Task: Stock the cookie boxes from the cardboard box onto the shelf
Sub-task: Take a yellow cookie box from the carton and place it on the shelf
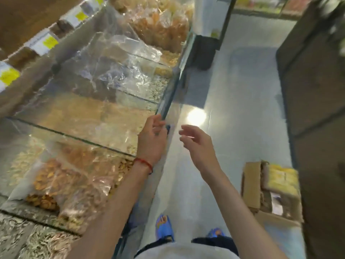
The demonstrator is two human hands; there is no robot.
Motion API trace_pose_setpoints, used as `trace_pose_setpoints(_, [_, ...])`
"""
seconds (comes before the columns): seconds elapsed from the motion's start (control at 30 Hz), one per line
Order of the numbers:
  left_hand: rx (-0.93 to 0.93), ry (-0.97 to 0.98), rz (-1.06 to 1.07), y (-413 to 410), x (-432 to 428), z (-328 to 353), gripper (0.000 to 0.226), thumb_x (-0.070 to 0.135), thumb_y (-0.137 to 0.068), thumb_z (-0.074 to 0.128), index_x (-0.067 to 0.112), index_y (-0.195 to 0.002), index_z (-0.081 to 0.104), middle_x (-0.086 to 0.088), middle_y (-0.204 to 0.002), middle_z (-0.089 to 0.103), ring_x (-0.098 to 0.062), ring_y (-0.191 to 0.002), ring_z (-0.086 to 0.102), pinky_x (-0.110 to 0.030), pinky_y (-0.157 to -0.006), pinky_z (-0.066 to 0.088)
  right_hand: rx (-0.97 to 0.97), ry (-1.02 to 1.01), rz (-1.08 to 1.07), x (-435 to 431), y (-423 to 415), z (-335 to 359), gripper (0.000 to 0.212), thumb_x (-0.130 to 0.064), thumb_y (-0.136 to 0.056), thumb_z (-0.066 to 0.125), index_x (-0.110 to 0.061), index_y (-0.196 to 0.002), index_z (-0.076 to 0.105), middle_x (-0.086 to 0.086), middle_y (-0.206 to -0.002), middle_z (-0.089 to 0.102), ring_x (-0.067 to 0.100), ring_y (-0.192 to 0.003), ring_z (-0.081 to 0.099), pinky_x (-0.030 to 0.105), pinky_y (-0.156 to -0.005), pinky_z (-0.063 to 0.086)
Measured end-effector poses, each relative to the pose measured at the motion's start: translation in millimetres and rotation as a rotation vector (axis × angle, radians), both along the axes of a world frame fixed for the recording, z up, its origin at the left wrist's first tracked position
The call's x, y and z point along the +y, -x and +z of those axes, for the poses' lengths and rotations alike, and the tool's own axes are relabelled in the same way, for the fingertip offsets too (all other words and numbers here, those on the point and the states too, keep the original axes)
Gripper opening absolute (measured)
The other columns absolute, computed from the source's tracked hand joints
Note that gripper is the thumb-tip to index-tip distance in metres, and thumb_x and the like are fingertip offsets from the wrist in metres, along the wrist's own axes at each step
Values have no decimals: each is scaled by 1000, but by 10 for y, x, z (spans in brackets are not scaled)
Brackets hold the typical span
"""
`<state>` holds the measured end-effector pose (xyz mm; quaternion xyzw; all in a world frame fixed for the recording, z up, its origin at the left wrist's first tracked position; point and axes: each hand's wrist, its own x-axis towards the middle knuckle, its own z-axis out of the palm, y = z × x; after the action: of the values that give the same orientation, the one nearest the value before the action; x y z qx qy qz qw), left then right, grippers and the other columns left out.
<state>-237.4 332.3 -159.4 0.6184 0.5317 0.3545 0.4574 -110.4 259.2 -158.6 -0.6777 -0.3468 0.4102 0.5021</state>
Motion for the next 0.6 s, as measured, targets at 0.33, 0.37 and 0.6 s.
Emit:
trace_pose_setpoints(0.33, [128,52,-459,-2090,-1157,-349,33,13,-96,55,21,-128,55,9,-114,64,8,-95,57,-10,-83,45,109,78,-410,-1646,-1796,-439,30,-7,-98,59,-27,-118,68,-7,-111,72,4,-103,66,26,-92,55])
trace_pose_setpoints(0.37, [134,57,-502,-2294,-1285,-383,32,12,-96,54,20,-128,56,8,-114,64,8,-95,57,-5,-79,44,116,86,-441,-1811,-1965,-470,30,-7,-98,58,-25,-120,67,-6,-113,72,4,-105,66,26,-92,54])
trace_pose_setpoints(0.6, [155,86,-728,-3565,-1915,-655,29,7,-94,55,16,-121,61,4,-109,67,7,-92,58,1,-76,42,183,146,-647,-2652,-3000,-763,28,-11,-101,57,-28,-121,64,-7,-116,70,5,-111,63,29,-100,52])
